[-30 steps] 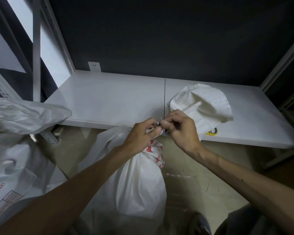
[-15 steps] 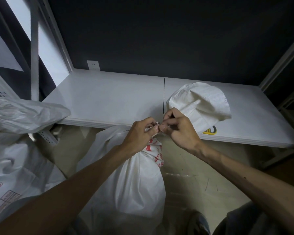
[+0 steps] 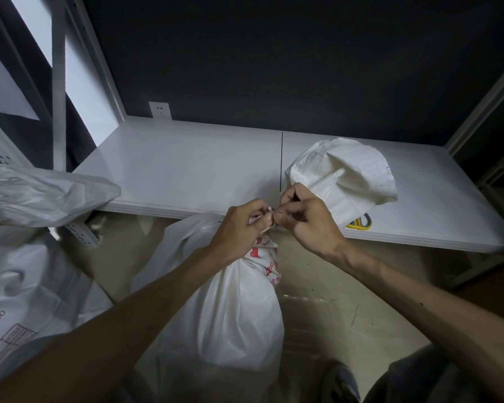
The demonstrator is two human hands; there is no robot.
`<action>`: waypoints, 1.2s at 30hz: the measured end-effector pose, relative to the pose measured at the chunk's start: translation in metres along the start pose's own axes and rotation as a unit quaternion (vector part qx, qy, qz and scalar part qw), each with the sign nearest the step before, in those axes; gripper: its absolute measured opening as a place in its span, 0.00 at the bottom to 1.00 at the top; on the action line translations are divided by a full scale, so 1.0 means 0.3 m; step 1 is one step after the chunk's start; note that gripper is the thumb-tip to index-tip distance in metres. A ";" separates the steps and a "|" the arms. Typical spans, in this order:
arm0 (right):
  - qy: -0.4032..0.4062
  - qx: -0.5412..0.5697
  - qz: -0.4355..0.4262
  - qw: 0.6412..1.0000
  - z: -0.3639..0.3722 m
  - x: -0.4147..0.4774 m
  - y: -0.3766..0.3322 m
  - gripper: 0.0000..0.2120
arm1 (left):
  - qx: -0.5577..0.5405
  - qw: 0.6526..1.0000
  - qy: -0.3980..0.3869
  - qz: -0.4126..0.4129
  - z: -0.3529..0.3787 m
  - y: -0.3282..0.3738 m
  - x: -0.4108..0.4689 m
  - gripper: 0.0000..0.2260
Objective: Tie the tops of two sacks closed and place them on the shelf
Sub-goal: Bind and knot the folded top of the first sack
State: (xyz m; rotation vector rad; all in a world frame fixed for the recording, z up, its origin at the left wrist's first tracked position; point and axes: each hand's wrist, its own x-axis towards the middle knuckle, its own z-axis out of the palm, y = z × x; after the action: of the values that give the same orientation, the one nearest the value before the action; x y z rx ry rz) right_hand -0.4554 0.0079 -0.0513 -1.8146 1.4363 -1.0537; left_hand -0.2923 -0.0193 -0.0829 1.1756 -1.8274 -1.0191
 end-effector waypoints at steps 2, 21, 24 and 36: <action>0.000 0.002 0.002 1.000 0.000 0.000 -0.002 0.13 | 0.005 1.000 0.000 0.002 0.002 0.001 0.000 0.05; 0.006 0.009 0.015 1.000 0.002 0.005 -0.009 0.12 | 0.037 0.998 -0.007 0.045 0.002 -0.001 -0.006 0.05; 0.008 0.001 0.015 1.000 0.003 0.003 -0.006 0.08 | 0.041 0.998 0.000 0.051 0.005 -0.004 -0.007 0.06; 0.057 -0.024 0.039 0.997 0.009 0.010 0.000 0.07 | 0.099 0.986 -0.008 0.134 0.006 -0.008 -0.010 0.09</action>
State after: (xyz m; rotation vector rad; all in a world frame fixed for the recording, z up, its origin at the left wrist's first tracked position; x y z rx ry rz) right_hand -0.4528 0.0049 -0.0522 -1.7418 1.5993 -1.1075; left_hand -0.2921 -0.0165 -0.0862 1.0000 -2.0708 -0.7089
